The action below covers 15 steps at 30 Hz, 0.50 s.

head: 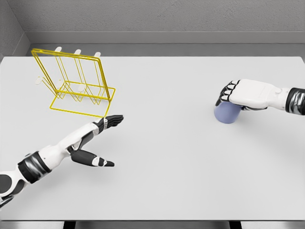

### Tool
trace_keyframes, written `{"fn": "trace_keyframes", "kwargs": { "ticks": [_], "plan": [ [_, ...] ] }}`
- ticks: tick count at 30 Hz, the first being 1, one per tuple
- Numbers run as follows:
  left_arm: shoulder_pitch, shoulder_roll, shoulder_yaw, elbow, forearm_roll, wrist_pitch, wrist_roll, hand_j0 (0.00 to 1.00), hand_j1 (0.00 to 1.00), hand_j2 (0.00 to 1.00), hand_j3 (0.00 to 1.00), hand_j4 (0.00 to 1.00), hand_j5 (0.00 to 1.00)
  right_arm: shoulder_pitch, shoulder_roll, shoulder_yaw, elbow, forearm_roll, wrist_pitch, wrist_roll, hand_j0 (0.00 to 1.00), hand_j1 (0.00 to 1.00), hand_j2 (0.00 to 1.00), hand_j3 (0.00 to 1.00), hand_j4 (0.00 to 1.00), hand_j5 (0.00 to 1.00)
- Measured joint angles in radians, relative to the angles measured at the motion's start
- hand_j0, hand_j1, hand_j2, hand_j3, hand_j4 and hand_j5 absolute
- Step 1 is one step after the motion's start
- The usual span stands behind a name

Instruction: Place the cup on the cup holder with both arms

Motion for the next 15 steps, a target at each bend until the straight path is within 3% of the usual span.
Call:
{"fn": "trace_keyframes", "kwargs": {
  "ticks": [7, 15],
  "plan": [
    [-0.011, -0.001, -0.015, 0.03, 0.097, 0.023, -0.001, 1.0, 1.0, 1.0, 1.0, 1.0, 1.0, -0.008, 0.0, -0.005, -0.014, 0.008, -0.002, 0.003, 0.56, 0.56, 0.56, 0.56, 0.56, 0.56],
    [-0.032, -0.026, -0.017, 0.032, 0.177, 0.101, -0.006, 1.0, 1.0, 1.0, 1.0, 1.0, 1.0, -0.023, -0.003, -0.016, -0.053, 0.009, -0.002, 0.003, 0.54, 0.54, 0.54, 0.54, 0.54, 0.54]
  ]
}}
